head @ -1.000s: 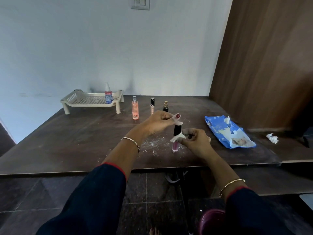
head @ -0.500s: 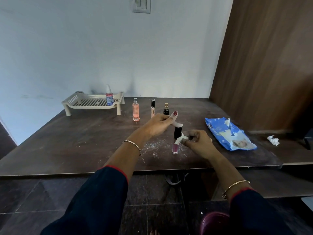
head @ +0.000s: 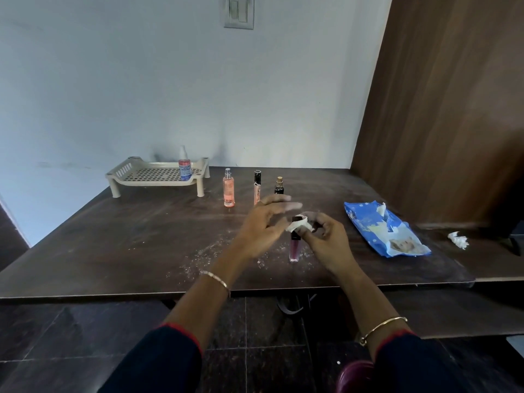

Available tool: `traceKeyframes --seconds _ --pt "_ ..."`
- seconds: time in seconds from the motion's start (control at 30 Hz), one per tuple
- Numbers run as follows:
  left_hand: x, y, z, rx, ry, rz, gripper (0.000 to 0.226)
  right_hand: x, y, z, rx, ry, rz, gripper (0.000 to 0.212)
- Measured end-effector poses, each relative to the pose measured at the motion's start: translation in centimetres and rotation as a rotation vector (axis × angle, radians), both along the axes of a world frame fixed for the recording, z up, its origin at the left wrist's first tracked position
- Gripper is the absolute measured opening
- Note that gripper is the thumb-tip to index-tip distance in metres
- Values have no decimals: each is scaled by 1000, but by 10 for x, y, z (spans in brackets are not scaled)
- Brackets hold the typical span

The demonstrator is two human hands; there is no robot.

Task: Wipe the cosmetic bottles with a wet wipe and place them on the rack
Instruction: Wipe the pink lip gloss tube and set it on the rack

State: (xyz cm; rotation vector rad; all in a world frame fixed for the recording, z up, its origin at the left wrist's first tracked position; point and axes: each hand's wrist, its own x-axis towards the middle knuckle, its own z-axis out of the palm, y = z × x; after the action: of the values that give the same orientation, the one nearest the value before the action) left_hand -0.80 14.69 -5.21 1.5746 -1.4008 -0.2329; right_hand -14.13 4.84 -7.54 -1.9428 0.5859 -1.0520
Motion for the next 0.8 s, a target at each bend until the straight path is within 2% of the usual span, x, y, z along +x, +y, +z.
traceKeyframes --seconds 0.07,0.1,0.2,0.33,0.4,0.53,0.67,0.8 --pt "-5 9 -19 -31 82 87 62 0 4 -2 3 0 -12 27" --pt "-7 13 -28 8 77 115 65 0 8 -2 8 -5 -11 28" --pt "-16 12 -46 75 16 135 51 -2 19 -2 13 -22 2 31" --pt "-23 14 -44 -81 78 206 30 -5 33 4 13 -67 46 29" --pt "-23 15 -41 -124 32 213 25 -8 38 7 34 -88 55 25" --pt "-21 17 -40 -221 -227 273 20 -10 50 15 185 -160 56 14" --pt "-22 17 -41 -263 -285 288 15 -7 61 22 403 -246 83 8" --pt "-19 18 -46 -244 -270 258 16 -5 63 22 512 -235 73 28"
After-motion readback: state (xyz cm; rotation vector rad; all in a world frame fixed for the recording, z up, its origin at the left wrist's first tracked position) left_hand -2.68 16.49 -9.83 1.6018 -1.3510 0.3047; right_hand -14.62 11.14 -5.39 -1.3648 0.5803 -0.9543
